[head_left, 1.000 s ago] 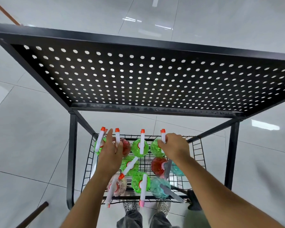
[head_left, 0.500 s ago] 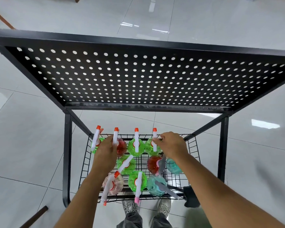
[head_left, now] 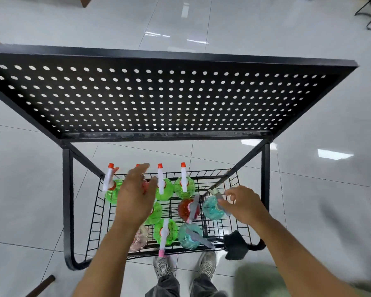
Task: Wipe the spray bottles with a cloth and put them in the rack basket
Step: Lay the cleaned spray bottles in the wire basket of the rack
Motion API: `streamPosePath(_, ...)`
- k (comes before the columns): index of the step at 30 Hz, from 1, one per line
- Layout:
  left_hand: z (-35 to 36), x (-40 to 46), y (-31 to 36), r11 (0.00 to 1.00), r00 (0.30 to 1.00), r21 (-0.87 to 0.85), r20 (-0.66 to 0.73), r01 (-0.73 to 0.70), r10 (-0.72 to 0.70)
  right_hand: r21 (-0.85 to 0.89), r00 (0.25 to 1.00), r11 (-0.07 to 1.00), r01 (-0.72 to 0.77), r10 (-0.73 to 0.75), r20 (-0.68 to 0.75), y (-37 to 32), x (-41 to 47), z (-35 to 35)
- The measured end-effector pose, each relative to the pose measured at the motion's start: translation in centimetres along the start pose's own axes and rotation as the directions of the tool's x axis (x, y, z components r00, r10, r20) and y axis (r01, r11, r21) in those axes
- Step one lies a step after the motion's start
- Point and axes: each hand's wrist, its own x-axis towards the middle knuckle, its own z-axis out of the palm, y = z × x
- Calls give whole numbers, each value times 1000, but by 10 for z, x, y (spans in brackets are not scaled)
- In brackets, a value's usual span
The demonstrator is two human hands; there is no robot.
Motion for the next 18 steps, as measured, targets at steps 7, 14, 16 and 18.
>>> streamPosePath(7,68,-22,15,989,966,51,228,-142,127,-32,1000,999,-6,6,12,13,4,37)
streamPosePath(14,97,-40,10,973,917,207,399,-105,15,125,979,992,11,15,-205,-7,29,32)
streamPosePath(16,103,-42,4,961,893,255,449,-112,-15,124,978,992,17,9,-209,-16,39,30)
streamPosePath(18,105,-42,1,961,899,268,433,-65,-60,116,976,993,29,-3,-216,-25,48,28)
